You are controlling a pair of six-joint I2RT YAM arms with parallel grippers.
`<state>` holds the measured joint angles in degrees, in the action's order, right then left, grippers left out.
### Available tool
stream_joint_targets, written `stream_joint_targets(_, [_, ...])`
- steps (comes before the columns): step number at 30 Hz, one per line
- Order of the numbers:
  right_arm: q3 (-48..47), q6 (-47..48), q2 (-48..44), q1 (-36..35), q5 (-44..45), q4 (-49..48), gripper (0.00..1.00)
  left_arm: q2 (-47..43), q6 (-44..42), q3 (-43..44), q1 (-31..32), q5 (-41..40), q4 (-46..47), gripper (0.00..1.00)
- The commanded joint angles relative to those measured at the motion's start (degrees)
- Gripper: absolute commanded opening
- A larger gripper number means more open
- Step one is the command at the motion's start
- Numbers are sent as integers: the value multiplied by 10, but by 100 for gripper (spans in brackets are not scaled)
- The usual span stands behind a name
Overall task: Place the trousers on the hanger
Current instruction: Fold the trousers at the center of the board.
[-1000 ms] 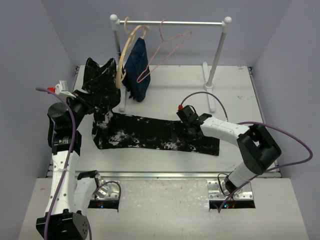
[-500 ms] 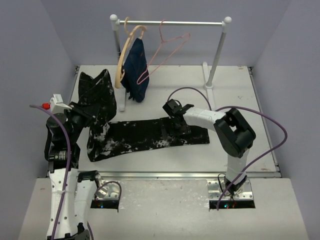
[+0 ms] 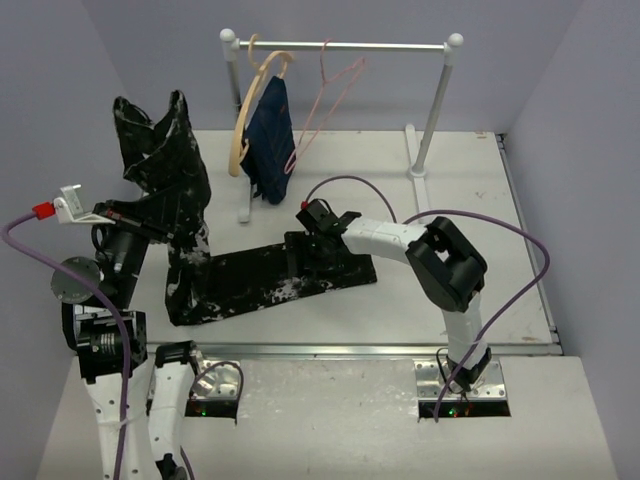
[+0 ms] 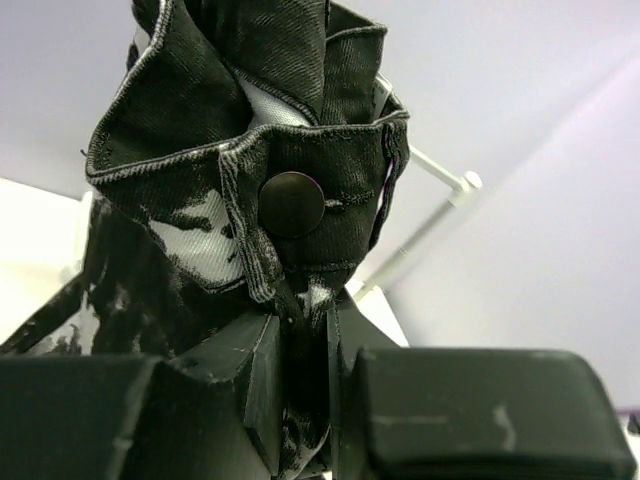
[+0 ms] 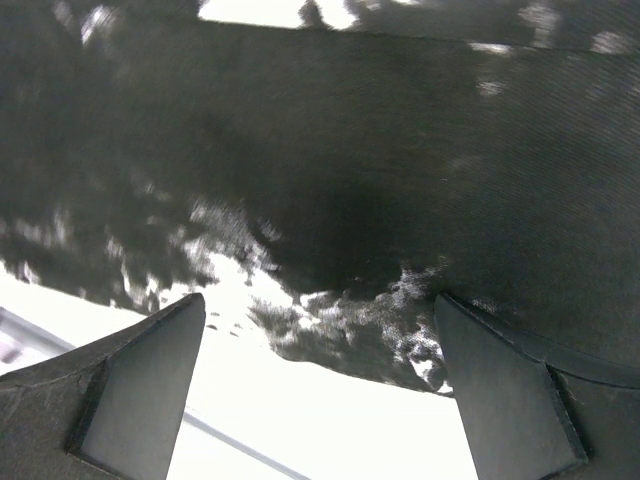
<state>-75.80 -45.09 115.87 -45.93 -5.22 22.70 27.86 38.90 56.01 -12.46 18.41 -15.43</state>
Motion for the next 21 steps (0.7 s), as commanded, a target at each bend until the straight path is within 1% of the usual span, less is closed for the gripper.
stream_joint_targets(1, [6, -55, 6, -10, -53, -42, 98, -12, -5, -60, -5, 81, 141, 0])
stream_joint_targets(3, [-10, -44, 7, -10, -62, -29, 99, -21, -7, -91, -5, 79, 165, 0])
stream_joint_targets(8, [49, -25, -74, 0, -75, -56, 99, -16, -56, -141, 0, 48, 172, 0])
stream_joint_targets(11, [85, -14, -119, 13, -92, -58, 99, -21, -75, -174, 3, 45, 190, 0])
stream_joint_targets(13, [103, -3, -153, 19, -94, -57, 99, -26, -77, -197, 3, 39, 201, 0])
stream_joint_targets(15, [124, 8, -207, 25, -96, -47, 99, -29, -70, -223, 3, 22, 223, 0])
stream_joint_targets(16, [132, 10, -209, 27, -95, -47, 99, -27, -68, -228, 3, 22, 224, 0])
stream_joint_targets(18, [157, 20, -267, 34, -94, -39, 99, -15, -59, -239, 4, -4, 242, 0])
stream_joint_targets(20, [172, 30, -296, 48, -94, -25, 99, 4, -45, -246, 18, -29, 256, 0])
stream_joint_targets(21, [177, 33, -319, 54, -94, -13, 99, 9, -39, -249, 31, -59, 259, 0])
